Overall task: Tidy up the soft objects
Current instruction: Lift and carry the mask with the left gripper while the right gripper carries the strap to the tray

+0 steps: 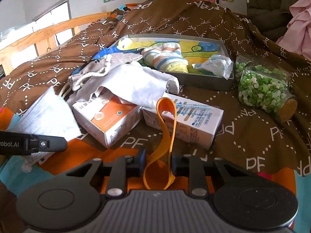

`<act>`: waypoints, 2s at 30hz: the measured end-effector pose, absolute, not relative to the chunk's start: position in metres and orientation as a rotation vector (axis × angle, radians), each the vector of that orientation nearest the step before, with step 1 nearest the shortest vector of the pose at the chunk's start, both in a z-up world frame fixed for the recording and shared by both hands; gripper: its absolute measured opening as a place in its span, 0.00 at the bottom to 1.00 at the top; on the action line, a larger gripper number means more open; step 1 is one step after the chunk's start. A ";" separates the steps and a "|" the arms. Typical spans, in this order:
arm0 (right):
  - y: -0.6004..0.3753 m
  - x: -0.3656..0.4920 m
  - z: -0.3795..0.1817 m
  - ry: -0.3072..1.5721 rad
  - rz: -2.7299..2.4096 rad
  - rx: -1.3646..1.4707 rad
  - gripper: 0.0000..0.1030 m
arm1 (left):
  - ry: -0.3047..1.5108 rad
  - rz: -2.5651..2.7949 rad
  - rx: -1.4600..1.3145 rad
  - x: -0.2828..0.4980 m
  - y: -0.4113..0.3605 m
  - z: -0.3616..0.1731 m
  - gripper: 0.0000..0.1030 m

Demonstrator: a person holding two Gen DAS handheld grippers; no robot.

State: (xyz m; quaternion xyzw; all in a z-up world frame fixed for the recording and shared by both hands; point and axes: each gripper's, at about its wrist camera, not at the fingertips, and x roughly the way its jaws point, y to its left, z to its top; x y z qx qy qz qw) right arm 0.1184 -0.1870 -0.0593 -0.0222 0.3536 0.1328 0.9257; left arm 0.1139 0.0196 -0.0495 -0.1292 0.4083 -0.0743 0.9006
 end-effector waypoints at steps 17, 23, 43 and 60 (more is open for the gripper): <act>-0.194 0.100 -0.023 0.561 0.302 0.019 0.12 | 0.625 -0.296 -0.192 0.098 -0.002 -0.018 0.15; -0.210 0.104 -0.006 0.462 0.261 0.098 0.10 | 0.528 -0.343 -0.180 0.121 -0.010 0.003 0.15; -0.271 0.275 -0.017 0.452 0.192 0.382 0.10 | 0.616 -0.330 -0.202 0.328 -0.038 0.006 0.15; -0.276 0.343 -0.046 0.478 0.208 0.408 0.11 | 0.774 -0.256 -0.389 0.417 -0.046 -0.043 0.15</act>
